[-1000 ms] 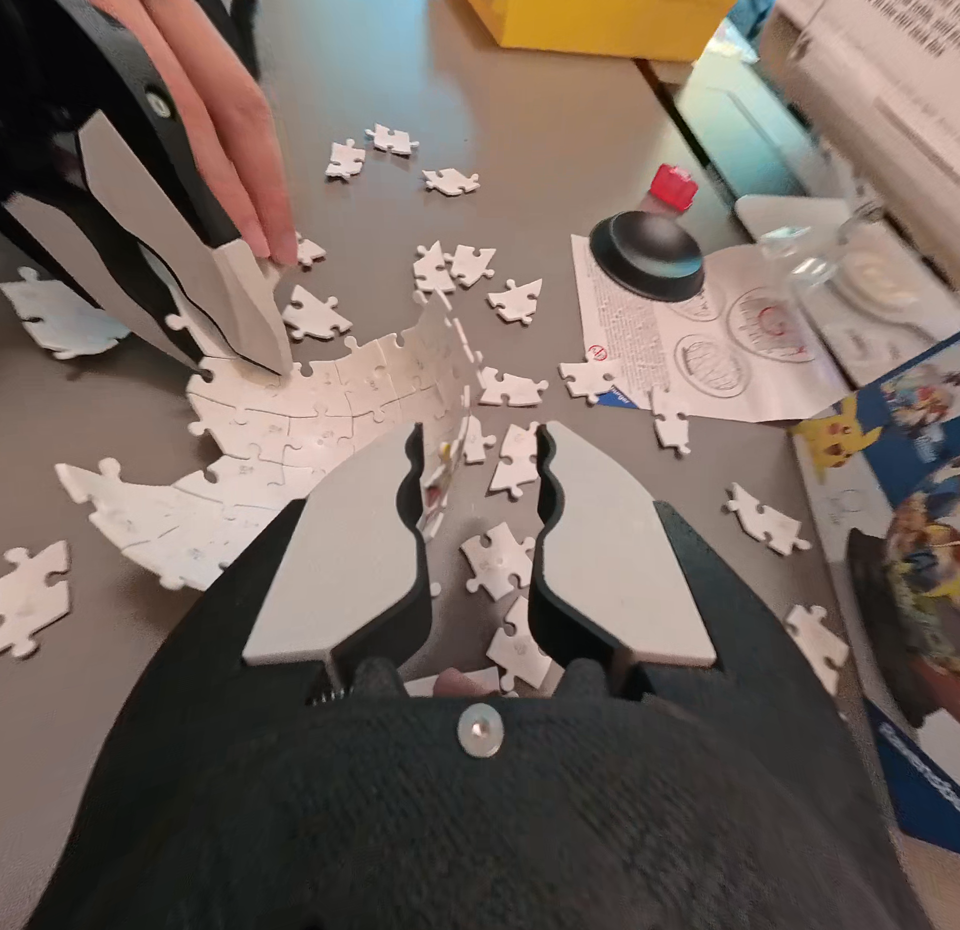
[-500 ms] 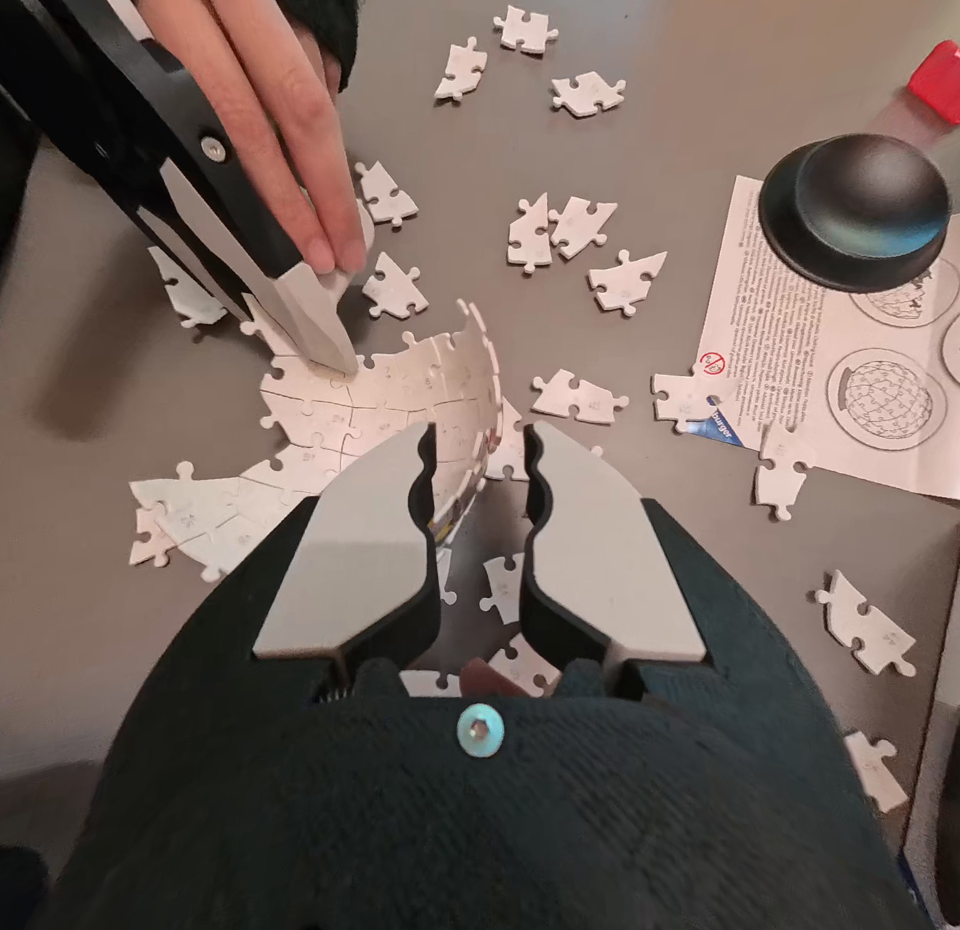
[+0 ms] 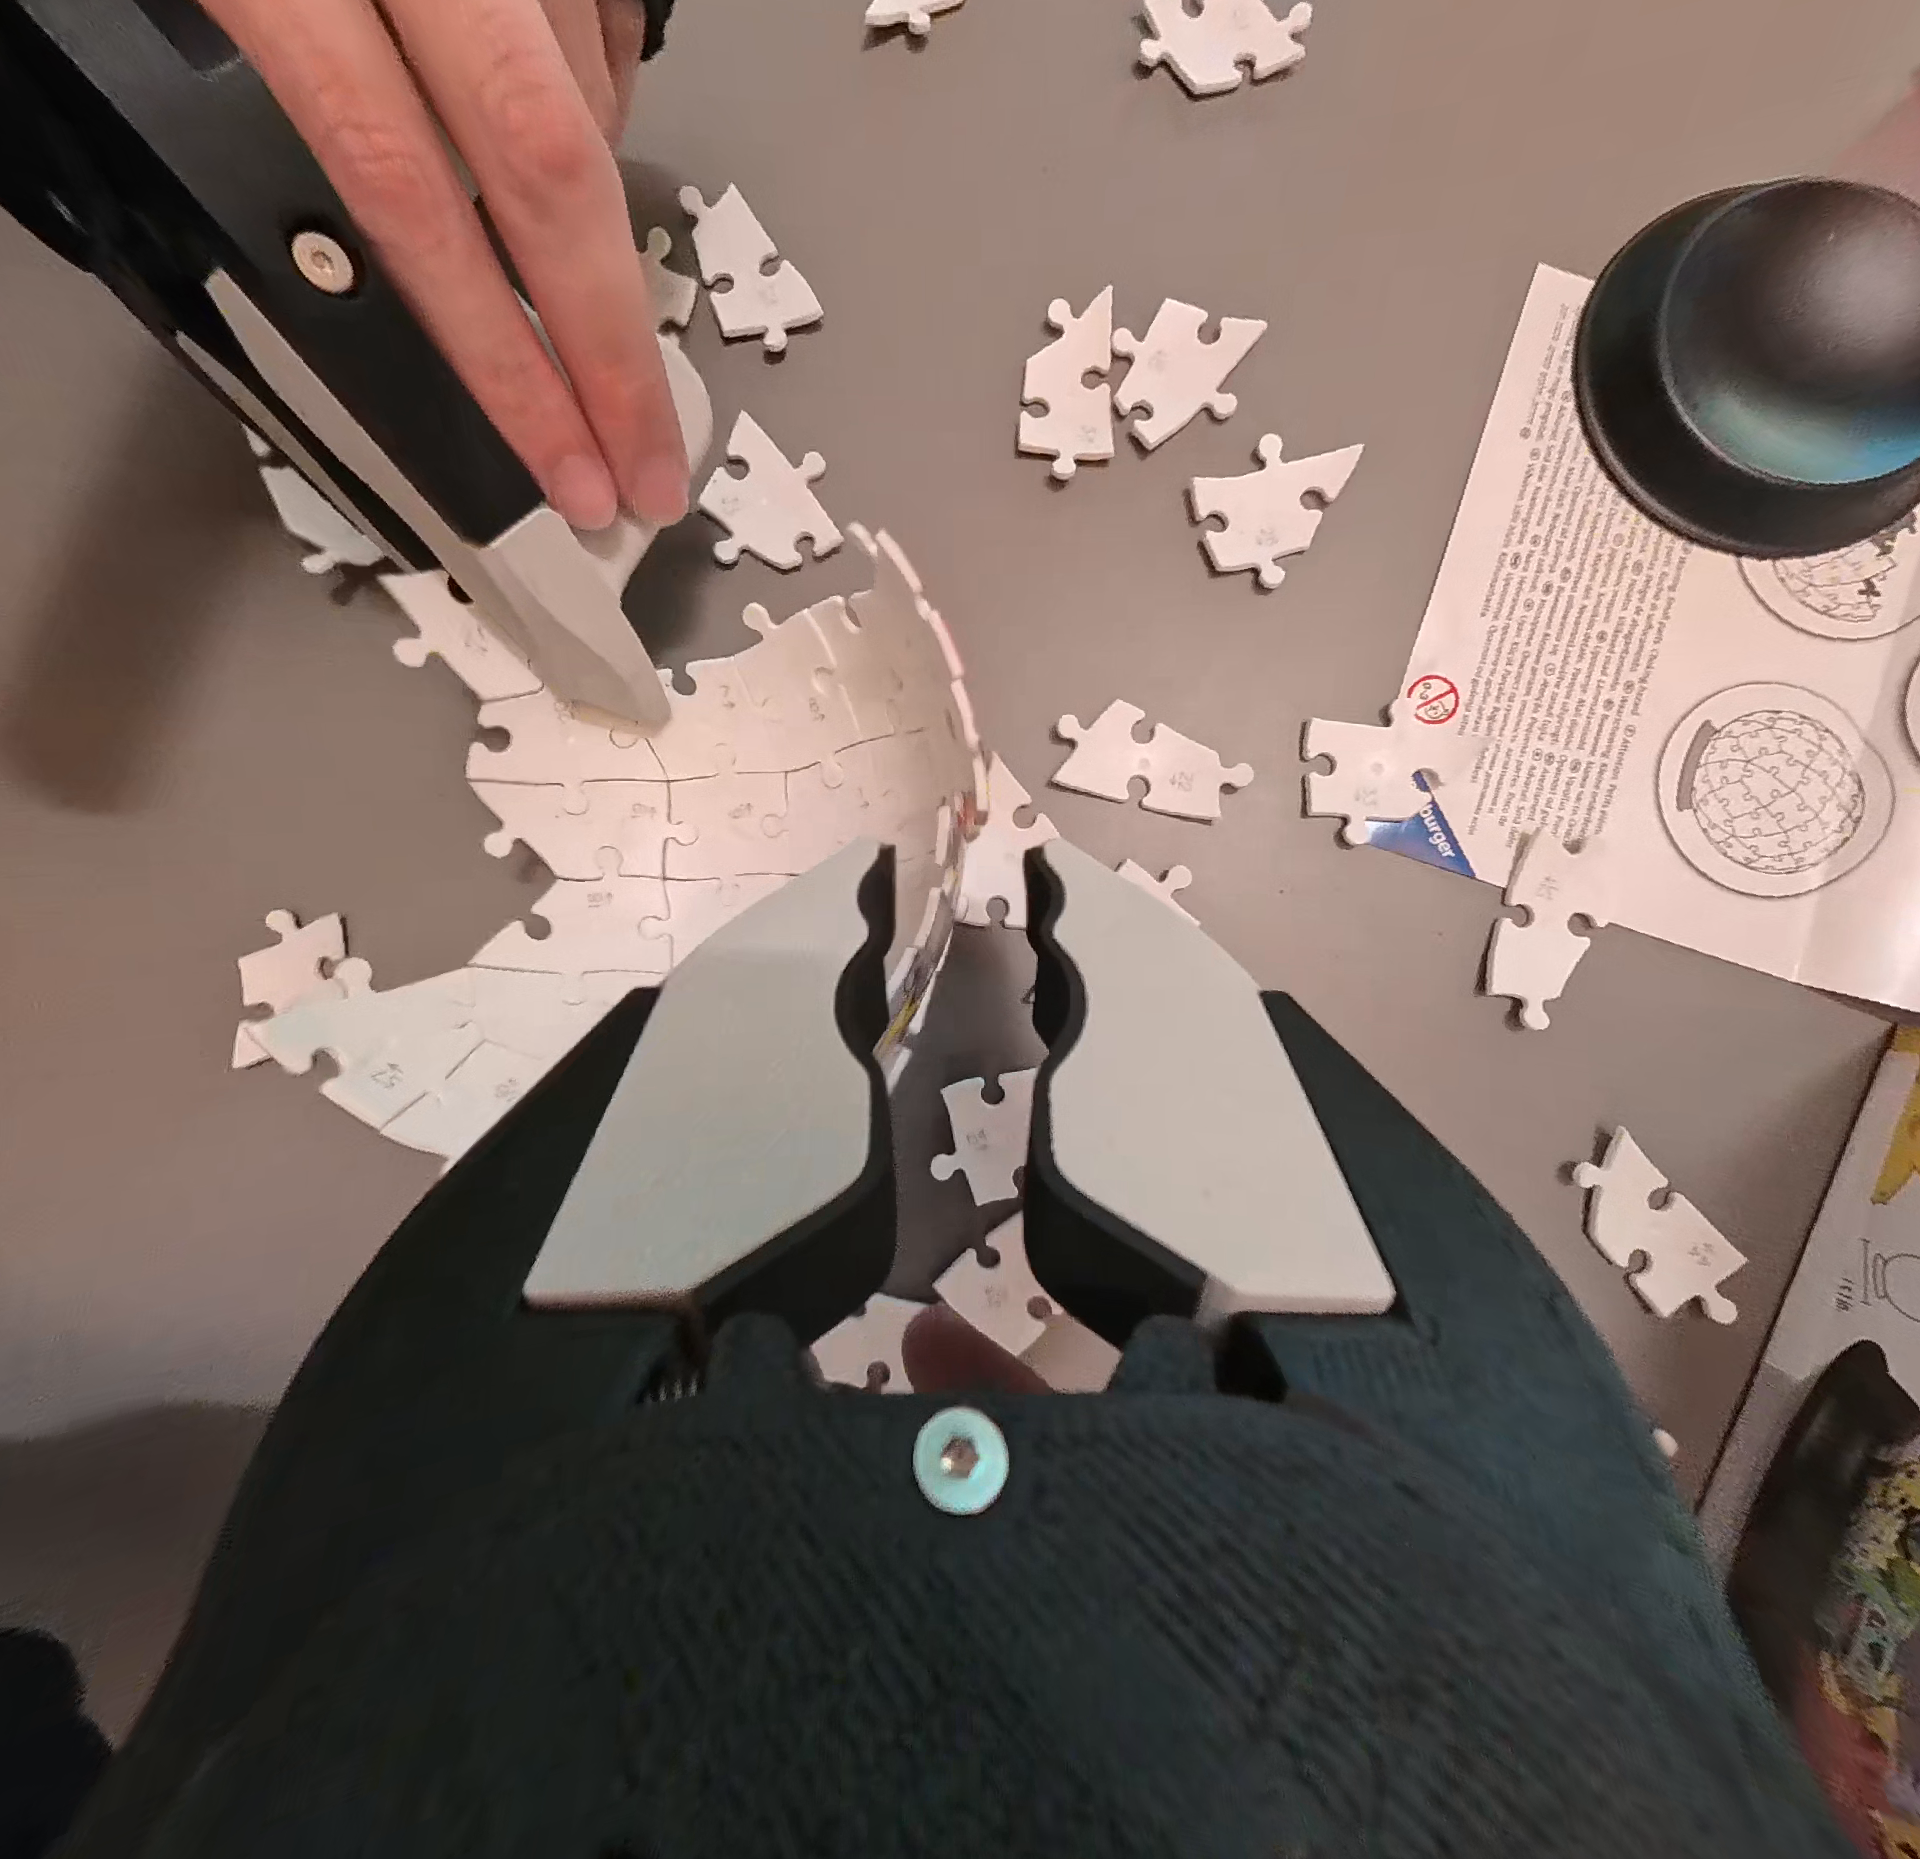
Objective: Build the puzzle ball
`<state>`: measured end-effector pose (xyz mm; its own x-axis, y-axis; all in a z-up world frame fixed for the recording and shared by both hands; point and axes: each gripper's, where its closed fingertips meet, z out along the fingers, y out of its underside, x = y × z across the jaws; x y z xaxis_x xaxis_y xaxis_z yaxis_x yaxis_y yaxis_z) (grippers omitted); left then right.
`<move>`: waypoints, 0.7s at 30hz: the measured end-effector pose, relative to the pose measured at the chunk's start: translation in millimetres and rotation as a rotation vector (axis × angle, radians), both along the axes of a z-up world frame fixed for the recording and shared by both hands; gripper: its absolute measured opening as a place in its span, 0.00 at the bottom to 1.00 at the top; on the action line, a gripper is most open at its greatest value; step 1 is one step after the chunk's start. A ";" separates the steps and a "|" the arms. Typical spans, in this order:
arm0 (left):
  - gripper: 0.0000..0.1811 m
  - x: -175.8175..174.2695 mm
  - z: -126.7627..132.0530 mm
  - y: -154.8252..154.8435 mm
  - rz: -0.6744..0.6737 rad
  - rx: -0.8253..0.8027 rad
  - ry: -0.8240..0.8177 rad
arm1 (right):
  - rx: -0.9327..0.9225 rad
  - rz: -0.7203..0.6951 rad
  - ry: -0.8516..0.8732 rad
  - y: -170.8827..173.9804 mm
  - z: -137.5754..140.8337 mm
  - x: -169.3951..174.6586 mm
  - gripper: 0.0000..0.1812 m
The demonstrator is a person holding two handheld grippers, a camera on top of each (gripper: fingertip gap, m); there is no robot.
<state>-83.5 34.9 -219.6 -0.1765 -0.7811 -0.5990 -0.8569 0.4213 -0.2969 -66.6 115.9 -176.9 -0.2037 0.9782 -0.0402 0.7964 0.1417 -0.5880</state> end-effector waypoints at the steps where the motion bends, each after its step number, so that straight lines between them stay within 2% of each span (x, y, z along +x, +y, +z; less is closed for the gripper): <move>1: 0.10 0.2 -0.2 -0.1 -0.003 0.000 0.000 | 0.001 0.008 -0.006 -0.5 1.7 -0.7 0.13; 11: 0.07 3.7 -1.4 -1.5 -0.016 -0.001 -0.010 | 0.064 0.082 -0.084 -0.7 1.0 -18.8 0.09; 14: 0.07 3.7 -1.5 -1.5 -0.016 0.001 -0.009 | 0.086 0.106 -0.096 -1.1 -0.1 -21.4 0.02; 21: 0.07 3.8 -1.5 -1.4 -0.014 0.002 -0.023 | 0.123 0.105 -0.068 -0.4 -1.0 -22.4 0.02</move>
<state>-79.7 33.5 -221.1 -0.1740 -0.7774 -0.6044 -0.8440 0.4340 -0.3153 -89.0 115.5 -177.9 -0.3058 0.9501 0.0612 0.8110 0.2936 -0.5060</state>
